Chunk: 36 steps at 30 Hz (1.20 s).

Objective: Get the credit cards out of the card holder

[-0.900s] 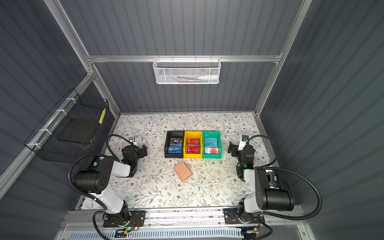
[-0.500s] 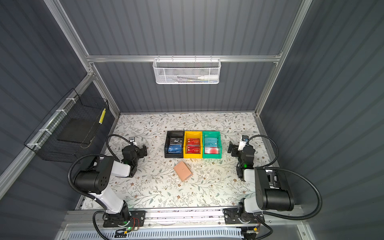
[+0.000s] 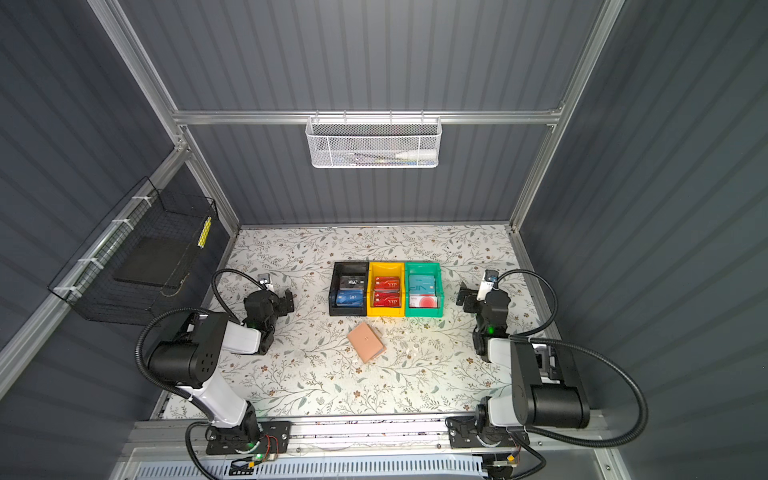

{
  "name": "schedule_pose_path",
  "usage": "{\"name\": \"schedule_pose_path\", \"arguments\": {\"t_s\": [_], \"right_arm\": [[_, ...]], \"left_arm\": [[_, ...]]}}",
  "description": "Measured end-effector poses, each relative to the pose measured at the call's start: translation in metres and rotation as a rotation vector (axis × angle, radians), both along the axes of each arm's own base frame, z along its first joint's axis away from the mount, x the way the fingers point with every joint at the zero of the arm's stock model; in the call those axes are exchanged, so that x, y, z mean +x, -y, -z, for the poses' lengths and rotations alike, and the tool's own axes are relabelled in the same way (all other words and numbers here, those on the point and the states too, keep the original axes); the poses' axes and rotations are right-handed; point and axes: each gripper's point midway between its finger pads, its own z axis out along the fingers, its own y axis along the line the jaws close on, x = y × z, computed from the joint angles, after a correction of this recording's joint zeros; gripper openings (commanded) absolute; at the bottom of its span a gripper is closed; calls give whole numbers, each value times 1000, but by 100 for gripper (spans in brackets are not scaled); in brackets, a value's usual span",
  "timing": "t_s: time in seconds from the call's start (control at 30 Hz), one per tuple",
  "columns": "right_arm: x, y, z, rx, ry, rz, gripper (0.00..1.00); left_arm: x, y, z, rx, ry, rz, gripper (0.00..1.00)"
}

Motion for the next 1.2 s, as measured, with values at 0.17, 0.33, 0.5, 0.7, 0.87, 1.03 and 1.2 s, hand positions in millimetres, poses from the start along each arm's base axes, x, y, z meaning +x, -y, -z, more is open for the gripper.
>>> {"name": "schedule_pose_path", "arguments": {"t_s": [0.17,0.33,0.5,0.7,0.87,1.03,1.2], "right_arm": [[7,-35,-77,-30,93,-72,99],[4,-112,-128,-11,60,-312,98],[-34,-208,-109,45,-148,-648,93],[-106,-280,-47,123,-470,-931,92],[-138,-297,-23,218,-630,-1017,91],[-155,-302,5,286,-784,-1045,89],[-166,-307,33,339,-935,-1049,86]], "left_arm": [[17,4,-43,-17,-12,8,100],[32,24,-104,-130,0,67,100],[6,64,-97,-281,-130,163,99],[-55,127,-68,-439,-358,284,94],[-105,143,-69,-598,-441,306,91],[-140,147,-61,-744,-500,290,89],[-158,162,-46,-847,-611,311,89]]}}
